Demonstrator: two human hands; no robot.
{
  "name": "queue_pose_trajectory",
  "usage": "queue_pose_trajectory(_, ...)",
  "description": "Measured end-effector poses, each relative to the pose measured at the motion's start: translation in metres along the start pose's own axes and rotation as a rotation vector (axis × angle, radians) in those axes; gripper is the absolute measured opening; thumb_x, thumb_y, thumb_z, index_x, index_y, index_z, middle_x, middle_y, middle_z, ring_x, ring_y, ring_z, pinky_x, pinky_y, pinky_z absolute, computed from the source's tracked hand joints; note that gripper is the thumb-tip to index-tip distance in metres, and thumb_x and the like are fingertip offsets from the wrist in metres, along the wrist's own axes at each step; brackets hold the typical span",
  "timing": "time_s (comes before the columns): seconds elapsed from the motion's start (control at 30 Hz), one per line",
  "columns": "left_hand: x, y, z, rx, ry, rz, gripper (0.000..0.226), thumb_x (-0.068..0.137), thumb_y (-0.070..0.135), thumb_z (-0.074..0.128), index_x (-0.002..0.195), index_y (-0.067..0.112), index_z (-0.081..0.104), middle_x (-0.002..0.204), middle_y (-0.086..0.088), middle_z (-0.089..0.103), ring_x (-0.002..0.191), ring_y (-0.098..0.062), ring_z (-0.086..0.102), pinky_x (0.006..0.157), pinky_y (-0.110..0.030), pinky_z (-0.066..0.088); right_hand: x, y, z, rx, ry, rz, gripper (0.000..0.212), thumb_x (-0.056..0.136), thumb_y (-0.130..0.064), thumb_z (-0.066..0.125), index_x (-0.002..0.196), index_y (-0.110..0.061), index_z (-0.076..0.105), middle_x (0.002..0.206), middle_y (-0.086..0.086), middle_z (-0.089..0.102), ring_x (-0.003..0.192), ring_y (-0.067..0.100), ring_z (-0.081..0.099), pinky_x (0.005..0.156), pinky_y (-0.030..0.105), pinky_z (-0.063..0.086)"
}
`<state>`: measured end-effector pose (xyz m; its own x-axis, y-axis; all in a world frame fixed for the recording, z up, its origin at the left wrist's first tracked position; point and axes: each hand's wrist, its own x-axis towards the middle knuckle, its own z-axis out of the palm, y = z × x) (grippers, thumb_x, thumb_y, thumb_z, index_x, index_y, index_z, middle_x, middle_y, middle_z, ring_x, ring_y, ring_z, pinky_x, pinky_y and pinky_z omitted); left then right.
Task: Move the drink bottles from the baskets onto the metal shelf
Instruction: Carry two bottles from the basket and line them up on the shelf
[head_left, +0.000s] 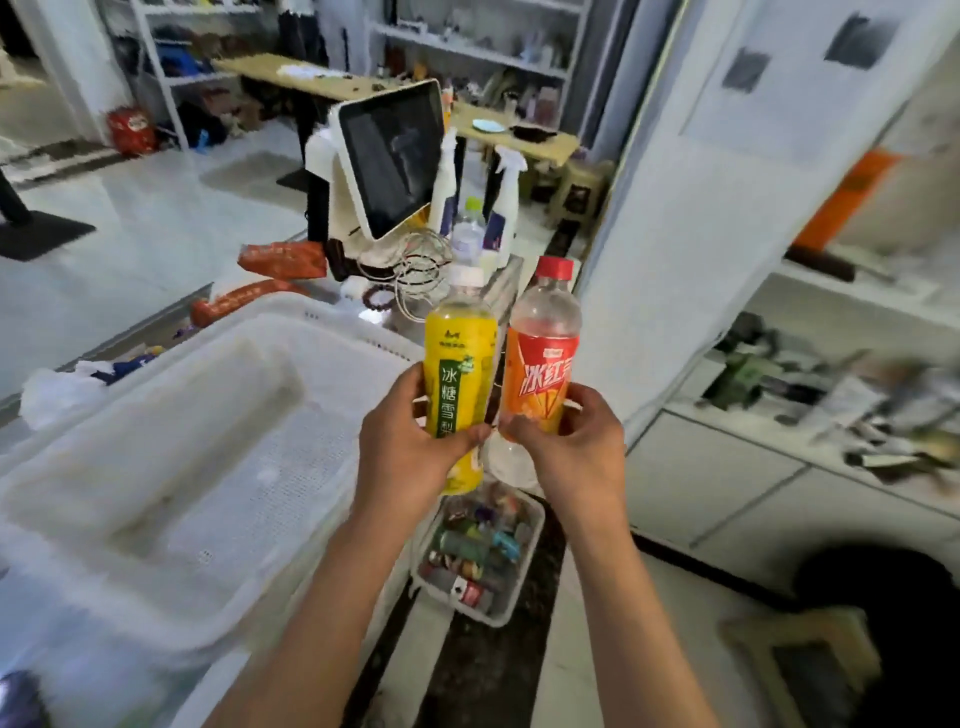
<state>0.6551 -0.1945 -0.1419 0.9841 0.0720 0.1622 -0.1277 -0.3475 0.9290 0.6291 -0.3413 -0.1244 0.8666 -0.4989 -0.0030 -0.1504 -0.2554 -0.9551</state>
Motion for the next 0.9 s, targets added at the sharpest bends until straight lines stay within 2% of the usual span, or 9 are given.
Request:
queue_pose_trajectory(0.13, -0.065, 0.031, 0.046, 0.015, -0.141, 0.082, 0.069, 0.062, 0.035, 0.088, 0.122, 0.03, 0.056, 0.107, 0.016, 0.067, 0.095, -0.001, 0.063, 0.081, -0.032, 0.056, -0.044, 0.03, -0.083, 0.031, 0.111, 0.015, 0.051, 0.067, -0.018, 0.088, 0.111, -0.023, 0.062, 0.093, -0.01, 0.072, 0.08, 0.003, 0.07, 0.075, 0.032, 0.06)
queue_pose_trajectory(0.2, -0.1, 0.049, 0.066, 0.026, -0.237, 0.123, 0.072, 0.062, 0.035, 0.088, 0.125, 0.029, 0.055, 0.107, 0.017, 0.066, 0.094, 0.003, 0.062, 0.079, -0.024, 0.054, -0.071, 0.044, -0.126, 0.038, 0.182, 0.024, 0.051, 0.067, -0.021, 0.088, 0.11, -0.026, 0.06, 0.092, -0.012, 0.071, 0.079, 0.002, 0.07, 0.075, 0.03, 0.06)
queue_pose_trajectory(0.3, -0.147, 0.072, 0.088, 0.054, -0.389, 0.197, 0.075, 0.062, 0.034, 0.089, 0.127, 0.029, 0.053, 0.107, 0.02, 0.062, 0.094, 0.005, 0.059, 0.074, -0.009, 0.044, -0.11, 0.061, -0.184, 0.044, 0.282, 0.042, 0.055, 0.068, -0.024, 0.089, 0.114, -0.025, 0.058, 0.093, -0.014, 0.07, 0.078, -0.001, 0.068, 0.069, 0.019, 0.056)
queue_pose_trajectory(0.37, -0.174, 0.088, 0.104, 0.071, -0.48, 0.249, 0.079, 0.06, 0.034, 0.089, 0.13, 0.029, 0.052, 0.11, 0.018, 0.062, 0.096, 0.001, 0.059, 0.077, -0.011, 0.044, -0.136, 0.07, -0.223, 0.067, 0.362, 0.065, 0.057, 0.068, -0.025, 0.089, 0.115, -0.025, 0.056, 0.094, -0.015, 0.068, 0.08, -0.002, 0.067, 0.068, 0.017, 0.054)
queue_pose_trajectory(0.43, -0.196, 0.103, 0.12, 0.073, -0.556, 0.282, 0.082, 0.058, 0.036, 0.09, 0.131, 0.028, 0.051, 0.112, 0.016, 0.062, 0.101, -0.003, 0.06, 0.082, -0.017, 0.046, -0.158, 0.077, -0.255, 0.073, 0.441, 0.074, 0.055, 0.067, -0.025, 0.089, 0.111, -0.025, 0.057, 0.093, -0.014, 0.069, 0.079, -0.001, 0.067, 0.069, 0.019, 0.055)
queue_pose_trajectory(0.57, -0.24, 0.142, 0.163, 0.002, -0.701, 0.361, 0.083, 0.057, 0.037, 0.09, 0.13, 0.026, 0.051, 0.104, 0.023, 0.056, 0.09, 0.009, 0.055, 0.071, -0.002, 0.037, -0.196, 0.081, -0.32, 0.07, 0.607, 0.101, 0.052, 0.064, -0.022, 0.09, 0.107, -0.021, 0.061, 0.091, -0.007, 0.072, 0.077, 0.002, 0.069, 0.068, 0.022, 0.055)
queue_pose_trajectory(0.7, -0.272, 0.173, 0.209, -0.087, -0.862, 0.433, 0.084, 0.058, 0.035, 0.091, 0.131, 0.024, 0.051, 0.107, 0.018, 0.06, 0.097, -0.003, 0.06, 0.079, -0.016, 0.048, -0.225, 0.083, -0.371, 0.102, 0.787, 0.14, 0.047, 0.061, -0.02, 0.09, 0.1, -0.021, 0.065, 0.087, -0.003, 0.076, 0.079, 0.012, 0.073, 0.077, 0.043, 0.061)
queue_pose_trajectory(0.83, -0.304, 0.205, 0.248, -0.184, -1.016, 0.491, 0.084, 0.057, 0.03, 0.092, 0.13, 0.025, 0.052, 0.095, 0.027, 0.057, 0.084, 0.017, 0.056, 0.069, -0.003, 0.045, -0.254, 0.077, -0.414, 0.128, 0.98, 0.18, 0.048, 0.063, -0.018, 0.091, 0.103, -0.015, 0.065, 0.087, 0.0, 0.076, 0.079, 0.015, 0.074, 0.079, 0.044, 0.061)
queue_pose_trajectory(0.9, -0.32, 0.219, 0.269, -0.226, -1.098, 0.503, 0.083, 0.056, 0.028, 0.093, 0.129, 0.025, 0.054, 0.095, 0.025, 0.059, 0.084, 0.016, 0.058, 0.074, -0.007, 0.049, -0.269, 0.072, -0.435, 0.136, 1.059, 0.199, 0.042, 0.065, -0.015, 0.09, 0.099, -0.015, 0.066, 0.087, 0.002, 0.077, 0.079, 0.018, 0.074, 0.08, 0.044, 0.06)
